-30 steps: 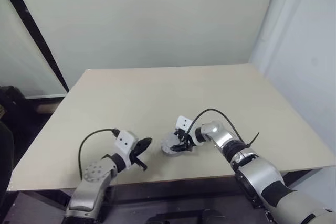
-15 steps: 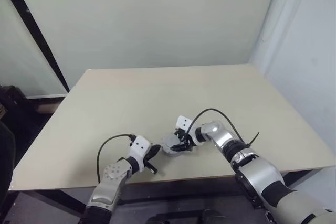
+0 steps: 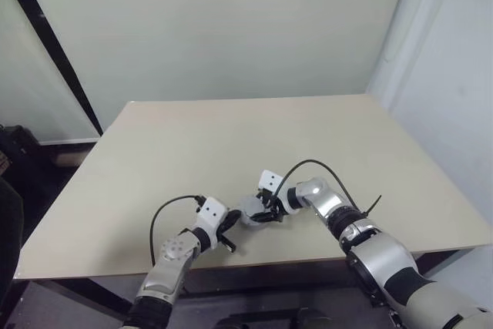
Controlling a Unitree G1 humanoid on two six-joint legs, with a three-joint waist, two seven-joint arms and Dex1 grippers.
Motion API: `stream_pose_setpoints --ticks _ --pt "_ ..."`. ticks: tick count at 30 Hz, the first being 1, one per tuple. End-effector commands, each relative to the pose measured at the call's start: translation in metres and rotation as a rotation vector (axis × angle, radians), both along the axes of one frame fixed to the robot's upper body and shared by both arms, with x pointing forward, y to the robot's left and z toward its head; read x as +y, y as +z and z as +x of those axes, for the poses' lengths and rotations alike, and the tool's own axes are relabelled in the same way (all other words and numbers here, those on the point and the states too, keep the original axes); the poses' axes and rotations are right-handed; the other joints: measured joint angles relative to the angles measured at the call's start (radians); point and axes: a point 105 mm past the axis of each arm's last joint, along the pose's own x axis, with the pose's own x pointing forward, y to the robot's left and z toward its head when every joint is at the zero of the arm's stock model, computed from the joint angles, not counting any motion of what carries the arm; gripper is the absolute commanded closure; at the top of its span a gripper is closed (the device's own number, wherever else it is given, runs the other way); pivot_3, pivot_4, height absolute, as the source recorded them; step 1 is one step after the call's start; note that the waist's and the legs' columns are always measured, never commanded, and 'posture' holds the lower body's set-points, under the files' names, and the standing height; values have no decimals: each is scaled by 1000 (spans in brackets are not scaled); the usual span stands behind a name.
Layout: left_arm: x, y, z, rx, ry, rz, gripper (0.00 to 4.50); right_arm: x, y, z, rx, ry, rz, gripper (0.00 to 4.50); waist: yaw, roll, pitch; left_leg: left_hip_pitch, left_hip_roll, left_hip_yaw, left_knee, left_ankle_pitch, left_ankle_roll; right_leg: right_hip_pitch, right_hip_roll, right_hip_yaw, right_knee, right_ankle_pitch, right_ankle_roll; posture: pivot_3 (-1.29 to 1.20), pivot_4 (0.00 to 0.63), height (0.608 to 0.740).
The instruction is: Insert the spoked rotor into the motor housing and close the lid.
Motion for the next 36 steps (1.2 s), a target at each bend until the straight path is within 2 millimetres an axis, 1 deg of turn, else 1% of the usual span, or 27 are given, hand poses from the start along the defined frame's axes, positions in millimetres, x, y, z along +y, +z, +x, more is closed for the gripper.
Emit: stream_pose_setpoints --ticks 1,4,7,9,10,11,15,18,22,24,26,30,32,34,36 --pt "-6 -2 2 1 -21 16 4500 -12 -7 0 14 -12 -47 1182 0 0 0 1 0 0 0 0 0 1 0 0 0 0 0 0 0 740" --pt "-7 -6 3 11 -22 31 4500 -12 -7 0 17 -12 -49 1182 0 1 0 8 0 0 -1 0 0 8 -1 0 -2 0 0 0 0 740" --pt "-8 -7 2 15 -24 31 4500 -13 -8 0 23 -19 -52 1182 0 1 0 9 -1 0 -1 0 0 10 -1 0 -2 -1 0 0 0 740" --pt "-8 -8 1 16 -26 32 4500 -14 -8 0 29 -19 -52 452 0 1 0 10 -1 0 -1 0 0 10 -1 0 -2 -1 0 0 0 740" --pt "-8 -8 1 18 -27 33 4500 -13 -7 0 37 -22 -47 175 0 0 0 10 -1 0 -1 0 0 10 -1 0 -2 -1 0 0 0 740" --pt "-8 -9 0 21 -28 36 4500 -13 -6 -1 48 -24 -37 65 -1 0 0 10 0 0 -1 0 0 10 -1 0 -2 -1 0 0 0 740" --pt "-6 -10 -1 24 -26 39 4500 -10 0 1 64 -38 11 65 -1 1 0 12 0 0 -1 0 0 11 0 0 -1 -1 -1 0 0 740" --pt "-7 -10 -2 24 -25 38 4500 -8 9 6 71 -70 69 65 -1 1 0 12 1 -1 -1 0 0 11 0 0 0 -2 -1 0 0 740" --pt "-8 -10 -3 24 -29 35 4500 -10 28 20 121 -189 197 65 -1 1 0 12 1 -1 -1 0 0 10 0 0 0 -2 -1 0 0 740" --pt "-9 -9 -2 24 -31 33 4500 -14 36 27 160 -261 254 65 -1 1 0 11 0 0 -1 0 0 10 0 0 0 -1 -1 0 0 740" --pt "-10 -9 -2 23 -33 32 4500 -23 39 33 227 -348 294 65 -1 1 0 11 0 0 -1 0 0 10 0 0 -1 -1 -1 0 0 740" --pt "-12 -9 -1 23 -36 28 4500 -39 34 36 403 -515 319 65 -1 1 0 11 0 0 -1 0 0 10 0 0 -1 -2 -1 0 0 740" --pt "-14 -9 -1 21 -38 25 4500 -48 23 31 528 -601 296 65 0 1 0 11 0 0 -1 0 0 10 0 0 -1 -2 -2 0 0 740" --pt "-15 -8 0 20 -39 23 4500 -57 14 27 608 -678 263 65 0 1 0 10 0 0 -1 0 0 10 0 0 -1 -2 -2 0 0 740" --pt "-15 -8 0 20 -41 21 4500 -63 7 23 703 -765 274 65 0 1 0 10 0 0 -1 0 0 10 0 0 -1 -2 -2 0 0 740"
